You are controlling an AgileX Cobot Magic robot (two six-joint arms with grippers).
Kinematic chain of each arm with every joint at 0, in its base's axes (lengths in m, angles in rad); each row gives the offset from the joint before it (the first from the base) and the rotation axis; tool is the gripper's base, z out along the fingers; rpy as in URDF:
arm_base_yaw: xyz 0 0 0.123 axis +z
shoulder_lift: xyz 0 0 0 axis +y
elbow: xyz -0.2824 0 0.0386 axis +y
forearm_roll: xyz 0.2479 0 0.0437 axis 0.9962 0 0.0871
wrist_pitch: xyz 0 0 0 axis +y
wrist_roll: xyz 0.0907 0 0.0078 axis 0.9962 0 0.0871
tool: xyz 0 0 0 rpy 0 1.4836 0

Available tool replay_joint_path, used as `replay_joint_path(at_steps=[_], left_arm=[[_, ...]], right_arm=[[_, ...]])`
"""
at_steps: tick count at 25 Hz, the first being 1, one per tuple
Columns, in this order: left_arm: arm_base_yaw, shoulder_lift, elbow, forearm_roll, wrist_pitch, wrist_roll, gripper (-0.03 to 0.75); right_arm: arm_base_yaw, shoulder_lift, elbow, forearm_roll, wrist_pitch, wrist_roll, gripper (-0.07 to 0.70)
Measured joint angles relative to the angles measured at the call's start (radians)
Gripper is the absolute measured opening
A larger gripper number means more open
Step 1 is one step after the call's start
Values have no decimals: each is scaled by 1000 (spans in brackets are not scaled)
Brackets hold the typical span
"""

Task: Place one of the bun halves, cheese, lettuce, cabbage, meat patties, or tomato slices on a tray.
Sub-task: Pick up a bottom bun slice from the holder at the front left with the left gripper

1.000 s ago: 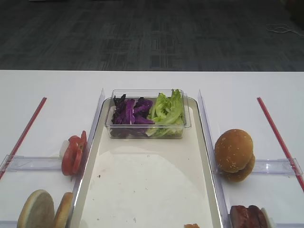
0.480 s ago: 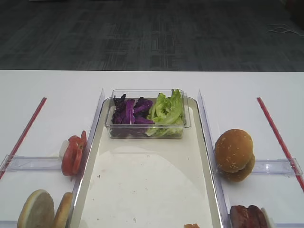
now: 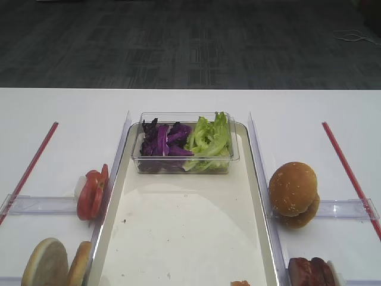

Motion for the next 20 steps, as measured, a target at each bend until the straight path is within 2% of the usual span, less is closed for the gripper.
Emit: replay_joint_path(at_steps=[9, 20], left_arm=[[-13, 194, -24, -8, 34, -22, 419], [-13, 420, -27, -8, 31, -22, 419]], right_arm=[[0, 0, 0, 0, 0, 0, 468], [0, 0, 0, 0, 0, 0, 468]])
